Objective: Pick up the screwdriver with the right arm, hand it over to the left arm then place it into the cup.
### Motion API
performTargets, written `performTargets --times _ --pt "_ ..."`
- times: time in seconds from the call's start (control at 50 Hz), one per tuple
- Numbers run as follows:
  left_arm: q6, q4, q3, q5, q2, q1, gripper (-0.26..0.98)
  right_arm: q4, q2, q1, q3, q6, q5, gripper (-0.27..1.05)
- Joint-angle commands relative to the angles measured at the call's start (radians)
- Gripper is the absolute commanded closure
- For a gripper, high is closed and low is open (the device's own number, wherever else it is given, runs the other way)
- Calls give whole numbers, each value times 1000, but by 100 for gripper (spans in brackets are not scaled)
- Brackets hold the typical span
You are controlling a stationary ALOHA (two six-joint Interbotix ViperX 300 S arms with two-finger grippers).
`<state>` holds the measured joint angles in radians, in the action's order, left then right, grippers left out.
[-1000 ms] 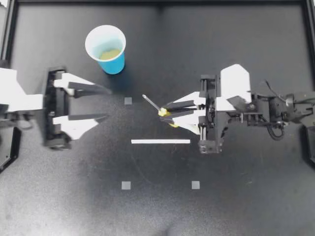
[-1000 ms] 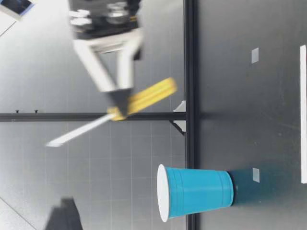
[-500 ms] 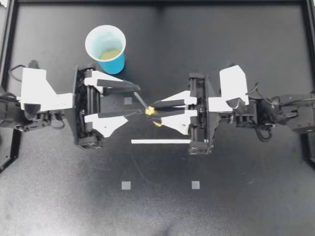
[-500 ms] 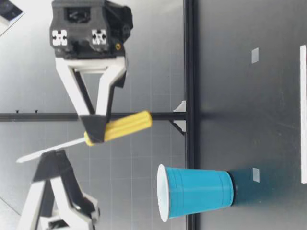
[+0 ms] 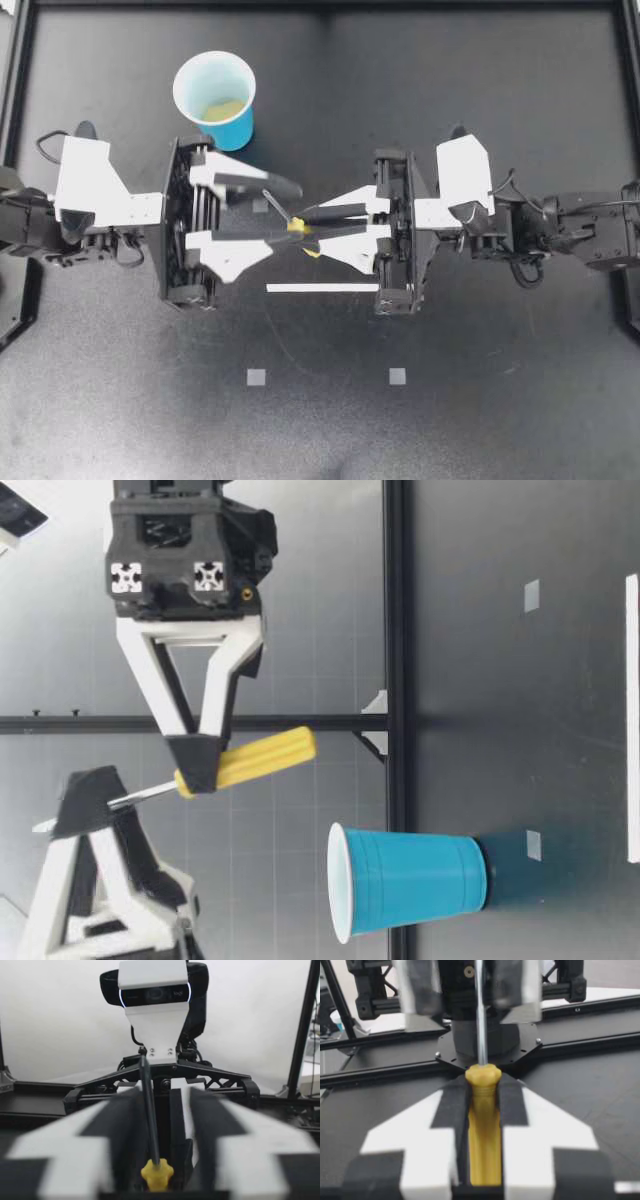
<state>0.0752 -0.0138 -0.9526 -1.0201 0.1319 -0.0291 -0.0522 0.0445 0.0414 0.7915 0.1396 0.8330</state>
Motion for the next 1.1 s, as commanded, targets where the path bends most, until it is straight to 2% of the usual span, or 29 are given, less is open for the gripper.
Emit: performTargets --times 0.0,0.12,0.32,0.4,0.7,0.74,0.88,1.08 --pt "2 -2 20 -9 9 -3 54 2 -21 -5 -21 -2 14 71" --pt "3 -2 20 -9 9 -2 71 2 -23 -5 -23 -2 14 71" --pt "3 -2 21 -8 8 -2 72 26 -23 -3 -23 5 14 70" --pt "3 -2 21 -9 8 -2 72 31 -23 -5 -23 3 12 65" --pt "3 -2 21 -8 9 -2 72 35 -20 -5 -23 6 12 10" --pt "2 -2 20 -8 9 -2 72 35 -20 -5 -23 6 12 7" --pt "-20 5 3 -3 17 -2 72 37 -34 0 -14 3 12 7" --pt "-97 75 -71 5 63 -80 72 40 -118 23 51 3 15 7"
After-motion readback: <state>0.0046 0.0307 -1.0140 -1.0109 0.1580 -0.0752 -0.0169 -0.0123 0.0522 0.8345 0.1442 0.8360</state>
